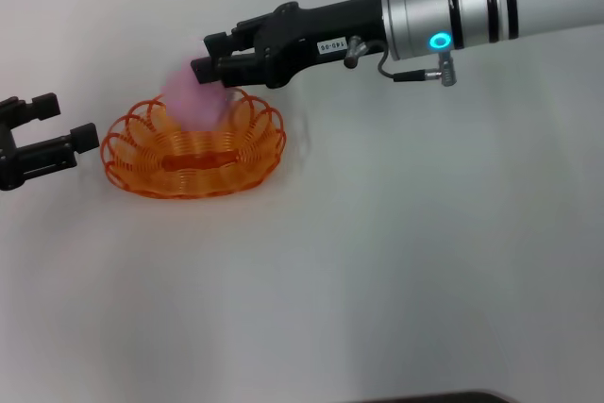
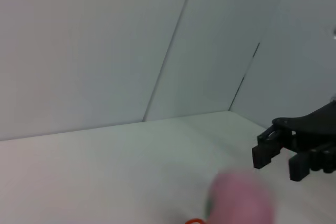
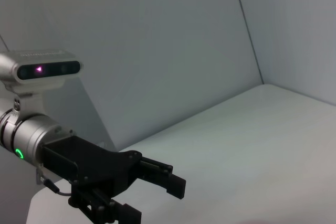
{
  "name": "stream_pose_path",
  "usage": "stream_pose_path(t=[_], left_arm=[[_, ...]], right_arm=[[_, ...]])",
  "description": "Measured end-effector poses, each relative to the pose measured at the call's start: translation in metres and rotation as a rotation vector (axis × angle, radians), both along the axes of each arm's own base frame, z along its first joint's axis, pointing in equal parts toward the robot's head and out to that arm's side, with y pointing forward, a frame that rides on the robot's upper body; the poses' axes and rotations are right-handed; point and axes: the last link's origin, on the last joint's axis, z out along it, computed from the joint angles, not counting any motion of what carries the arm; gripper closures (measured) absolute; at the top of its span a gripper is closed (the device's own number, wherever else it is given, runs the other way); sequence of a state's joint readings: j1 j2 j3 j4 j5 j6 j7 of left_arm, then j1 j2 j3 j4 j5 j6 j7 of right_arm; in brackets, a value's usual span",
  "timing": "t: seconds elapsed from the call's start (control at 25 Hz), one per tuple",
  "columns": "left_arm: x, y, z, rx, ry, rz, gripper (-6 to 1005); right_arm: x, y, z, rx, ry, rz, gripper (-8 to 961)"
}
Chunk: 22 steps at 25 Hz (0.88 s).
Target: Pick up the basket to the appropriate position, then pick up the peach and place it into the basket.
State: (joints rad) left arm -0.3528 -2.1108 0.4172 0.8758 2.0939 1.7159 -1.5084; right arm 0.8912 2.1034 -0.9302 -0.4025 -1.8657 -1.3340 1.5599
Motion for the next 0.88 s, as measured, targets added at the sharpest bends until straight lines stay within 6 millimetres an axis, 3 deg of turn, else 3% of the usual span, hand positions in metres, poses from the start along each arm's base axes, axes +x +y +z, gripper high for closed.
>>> stream_pose_path(t=[0.16, 0.4, 0.6, 0.88], left_arm=[[0.000, 0.000, 0.000, 0.000, 0.000, 0.001, 145], [0.001, 0.000, -0.002, -0.004, -0.006, 0.000, 145], [0.000, 0.000, -0.001, -0.001, -0.006, 0.003, 145], [-0.003, -0.001, 0.001, 0.007, -0.001, 0.012, 145]], right_arm=[[0.002, 0.000, 0.000, -0.001, -0.002, -0.007, 534], [0.008, -0.003, 0.005, -0.004, 0.008, -0.014, 278], [0.019, -0.011, 0.027, 0.009, 0.043, 0.011, 56], [0.047, -0.032, 0.072, 0.010, 0.034, 0.021, 13]])
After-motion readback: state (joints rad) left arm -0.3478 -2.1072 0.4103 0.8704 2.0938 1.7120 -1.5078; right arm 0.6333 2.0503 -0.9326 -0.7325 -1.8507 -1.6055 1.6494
